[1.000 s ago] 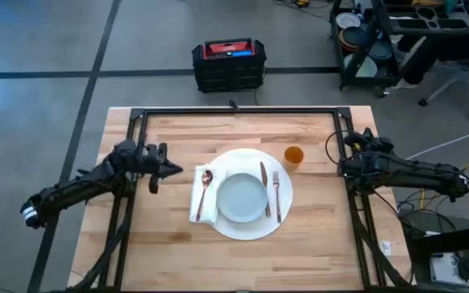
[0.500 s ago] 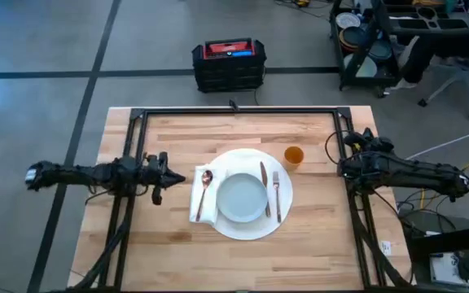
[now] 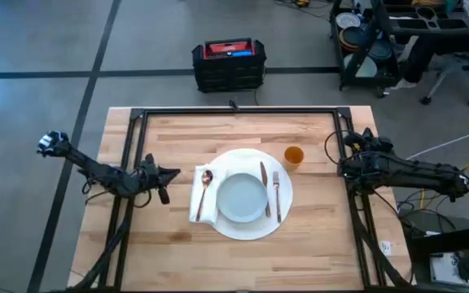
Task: Set table place
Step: Return to Home Position
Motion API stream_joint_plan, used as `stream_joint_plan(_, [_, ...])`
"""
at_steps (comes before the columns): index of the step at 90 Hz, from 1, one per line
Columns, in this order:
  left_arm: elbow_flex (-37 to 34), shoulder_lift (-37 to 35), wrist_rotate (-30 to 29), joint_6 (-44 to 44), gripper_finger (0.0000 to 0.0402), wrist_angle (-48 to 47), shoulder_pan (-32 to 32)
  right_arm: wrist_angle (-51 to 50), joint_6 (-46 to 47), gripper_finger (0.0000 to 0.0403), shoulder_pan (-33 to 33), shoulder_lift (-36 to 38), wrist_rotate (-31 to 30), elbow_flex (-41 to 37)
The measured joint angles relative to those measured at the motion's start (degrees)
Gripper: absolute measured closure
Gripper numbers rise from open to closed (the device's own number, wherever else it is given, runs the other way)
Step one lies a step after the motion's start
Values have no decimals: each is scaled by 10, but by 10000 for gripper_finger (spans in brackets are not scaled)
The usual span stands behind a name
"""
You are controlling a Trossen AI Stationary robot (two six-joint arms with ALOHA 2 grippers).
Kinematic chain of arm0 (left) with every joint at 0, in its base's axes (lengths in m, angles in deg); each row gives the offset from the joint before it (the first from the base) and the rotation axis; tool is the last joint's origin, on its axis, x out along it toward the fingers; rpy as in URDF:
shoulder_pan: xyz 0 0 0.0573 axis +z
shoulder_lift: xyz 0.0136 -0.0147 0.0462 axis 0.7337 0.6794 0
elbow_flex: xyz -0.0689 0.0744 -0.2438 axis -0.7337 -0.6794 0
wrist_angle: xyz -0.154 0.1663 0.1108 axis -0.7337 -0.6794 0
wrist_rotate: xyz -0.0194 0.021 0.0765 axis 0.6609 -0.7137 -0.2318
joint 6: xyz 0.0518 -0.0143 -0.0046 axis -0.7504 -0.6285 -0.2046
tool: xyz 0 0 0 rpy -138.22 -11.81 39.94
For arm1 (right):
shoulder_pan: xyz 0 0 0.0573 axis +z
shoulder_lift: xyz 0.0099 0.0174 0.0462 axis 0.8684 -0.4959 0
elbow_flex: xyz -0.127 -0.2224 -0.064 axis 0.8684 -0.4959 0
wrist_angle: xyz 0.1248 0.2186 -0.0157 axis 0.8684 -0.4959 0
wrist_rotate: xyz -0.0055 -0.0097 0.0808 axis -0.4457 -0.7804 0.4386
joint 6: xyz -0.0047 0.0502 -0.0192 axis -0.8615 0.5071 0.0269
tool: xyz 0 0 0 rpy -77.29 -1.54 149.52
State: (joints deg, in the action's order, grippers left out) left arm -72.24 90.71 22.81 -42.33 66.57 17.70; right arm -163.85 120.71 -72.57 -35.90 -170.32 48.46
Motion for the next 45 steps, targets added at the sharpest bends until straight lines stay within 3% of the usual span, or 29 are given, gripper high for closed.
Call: stream_joint_plan(45, [0, 47, 5, 5, 402, 0, -1, 2, -6, 403, 0, 0, 0, 0])
